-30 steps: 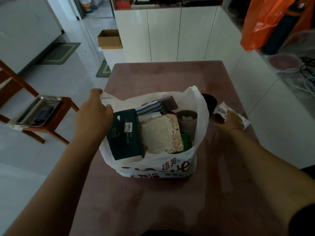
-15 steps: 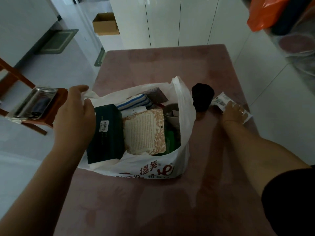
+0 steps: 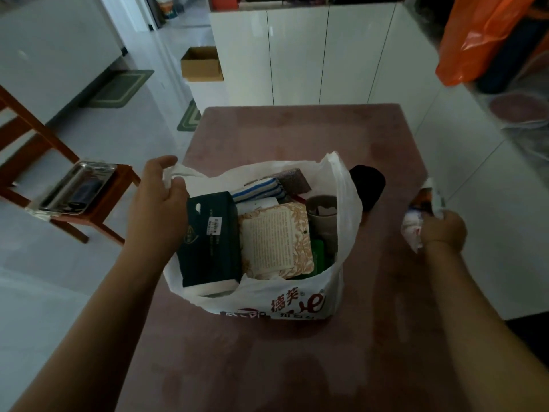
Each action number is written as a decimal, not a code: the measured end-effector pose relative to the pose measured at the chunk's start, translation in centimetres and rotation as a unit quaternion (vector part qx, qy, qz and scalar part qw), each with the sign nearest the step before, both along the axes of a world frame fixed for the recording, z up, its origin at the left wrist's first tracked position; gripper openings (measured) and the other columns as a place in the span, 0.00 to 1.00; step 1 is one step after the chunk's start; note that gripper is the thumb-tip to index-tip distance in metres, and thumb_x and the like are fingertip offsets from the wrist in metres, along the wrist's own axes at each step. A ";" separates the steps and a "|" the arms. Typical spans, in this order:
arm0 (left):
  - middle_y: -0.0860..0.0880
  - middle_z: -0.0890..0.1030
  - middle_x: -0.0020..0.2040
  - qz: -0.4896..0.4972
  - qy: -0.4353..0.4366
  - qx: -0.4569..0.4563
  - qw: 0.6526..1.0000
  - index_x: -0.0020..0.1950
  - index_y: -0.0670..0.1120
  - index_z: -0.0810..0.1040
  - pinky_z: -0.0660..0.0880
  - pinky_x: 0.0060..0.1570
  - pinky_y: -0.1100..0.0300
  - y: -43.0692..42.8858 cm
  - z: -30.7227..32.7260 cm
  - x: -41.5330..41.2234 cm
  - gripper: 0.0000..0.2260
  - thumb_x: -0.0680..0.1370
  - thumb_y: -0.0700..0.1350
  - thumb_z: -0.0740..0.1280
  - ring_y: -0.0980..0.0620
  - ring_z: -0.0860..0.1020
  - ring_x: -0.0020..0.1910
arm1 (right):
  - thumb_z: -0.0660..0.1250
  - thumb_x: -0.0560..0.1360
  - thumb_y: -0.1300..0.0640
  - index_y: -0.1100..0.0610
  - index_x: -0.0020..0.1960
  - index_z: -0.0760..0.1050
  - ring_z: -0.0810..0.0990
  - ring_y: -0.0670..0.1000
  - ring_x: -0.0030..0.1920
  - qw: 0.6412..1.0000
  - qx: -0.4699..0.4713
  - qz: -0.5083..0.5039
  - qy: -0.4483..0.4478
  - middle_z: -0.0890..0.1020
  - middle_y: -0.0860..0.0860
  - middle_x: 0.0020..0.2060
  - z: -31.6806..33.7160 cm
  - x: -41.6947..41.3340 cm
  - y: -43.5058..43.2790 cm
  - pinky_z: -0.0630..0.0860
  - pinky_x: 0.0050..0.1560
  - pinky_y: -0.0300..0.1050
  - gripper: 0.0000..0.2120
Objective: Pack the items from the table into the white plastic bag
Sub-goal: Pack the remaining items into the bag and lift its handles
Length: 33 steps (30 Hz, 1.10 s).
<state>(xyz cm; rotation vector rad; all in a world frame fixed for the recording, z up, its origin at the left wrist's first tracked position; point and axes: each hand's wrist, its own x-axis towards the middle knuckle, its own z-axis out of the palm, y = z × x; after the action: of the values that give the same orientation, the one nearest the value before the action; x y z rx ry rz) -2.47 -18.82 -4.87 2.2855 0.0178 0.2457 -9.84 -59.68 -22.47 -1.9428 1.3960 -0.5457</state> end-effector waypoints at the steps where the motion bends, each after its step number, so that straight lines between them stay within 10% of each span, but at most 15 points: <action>1: 0.46 0.77 0.49 -0.005 0.005 -0.014 1.000 0.67 0.52 0.66 0.72 0.36 0.59 0.1 0.1 0.0 0.14 0.80 0.46 0.56 0.53 0.76 0.41 | 0.67 0.73 0.58 0.65 0.56 0.77 0.79 0.65 0.54 0.999 0.001 -0.022 -0.044 0.80 0.65 0.55 1.4 -0.9 1.0 0.74 0.52 0.53 0.15; 9: 0.46 0.78 0.48 -0.056 -0.002 -0.059 0.997 0.65 0.56 0.66 0.73 0.33 0.58 0.6 1.4 0.5 0.14 0.80 0.48 0.56 0.54 0.76 0.38 | 0.69 0.71 0.54 0.49 0.47 0.76 0.80 0.34 0.38 0.890 -0.061 0.187 -0.412 0.80 0.41 0.38 21.2 -3.8 16.0 0.74 0.33 0.25 0.06; 15: 0.46 0.78 0.51 -0.078 -0.003 -0.089 0.993 0.66 0.54 0.66 0.68 0.30 0.65 0.6 1.8 0.6 0.14 0.80 0.46 0.56 0.60 0.74 0.36 | 0.64 0.76 0.57 0.52 0.60 0.72 0.81 0.52 0.51 0.906 -0.104 0.383 -0.146 0.82 0.51 0.52 18.2 0.0 26.4 0.81 0.49 0.50 0.13; 20: 0.45 0.79 0.49 -0.086 -0.007 -0.090 0.992 0.65 0.54 0.66 0.67 0.25 0.68 0.7 1.8 1.2 0.14 0.80 0.45 0.56 0.58 0.75 0.34 | 0.61 0.77 0.52 0.50 0.75 0.54 0.66 0.58 0.68 0.866 -0.173 0.443 0.156 0.64 0.57 0.69 13.5 1.7 29.0 0.63 0.70 0.53 0.29; 23: 0.46 0.78 0.48 -0.087 -0.013 -0.093 0.992 0.65 0.54 0.66 0.69 0.29 0.66 0.5 1.7 1.3 0.14 0.80 0.45 0.56 0.59 0.75 0.37 | 0.63 0.76 0.46 0.52 0.72 0.61 0.66 0.55 0.68 0.841 -0.103 0.525 0.084 0.65 0.54 0.68 15.0 1.4 27.4 0.63 0.71 0.52 0.27; 28: 0.46 0.79 0.48 -0.079 -0.031 -0.075 0.994 0.66 0.53 0.66 0.72 0.34 0.60 -0.2 1.8 1.9 0.14 0.80 0.45 0.56 0.57 0.76 0.39 | 0.60 0.74 0.60 0.53 0.49 0.77 0.77 0.42 0.43 0.874 -0.188 0.251 -0.371 0.78 0.44 0.42 18.0 1.7 17.7 0.77 0.46 0.33 0.09; 30: 0.46 0.78 0.49 -0.075 -0.035 -0.064 0.995 0.66 0.53 0.66 0.73 0.33 0.58 -0.4 1.9 1.8 0.14 0.80 0.45 0.56 0.56 0.75 0.37 | 0.59 0.69 0.63 0.57 0.47 0.77 0.76 0.47 0.44 0.911 -0.167 0.104 -0.363 0.77 0.49 0.45 15.9 3.4 12.4 0.78 0.50 0.45 0.11; 33: 0.48 0.77 0.45 -0.065 -0.040 -0.045 0.996 0.66 0.53 0.66 0.70 0.28 0.58 -0.7 1.8 1.3 0.15 0.80 0.46 0.56 0.55 0.74 0.33 | 0.68 0.70 0.56 0.60 0.69 0.66 0.67 0.59 0.67 0.980 -0.082 0.166 -0.065 0.65 0.60 0.68 9.4 6.4 5.7 0.66 0.69 0.51 0.28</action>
<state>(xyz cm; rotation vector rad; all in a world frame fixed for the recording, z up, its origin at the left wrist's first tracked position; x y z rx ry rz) -1.17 -19.54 -3.03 2.1750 -0.1579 0.2634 -3.44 -53.93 -13.04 -2.1715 0.9423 -0.6292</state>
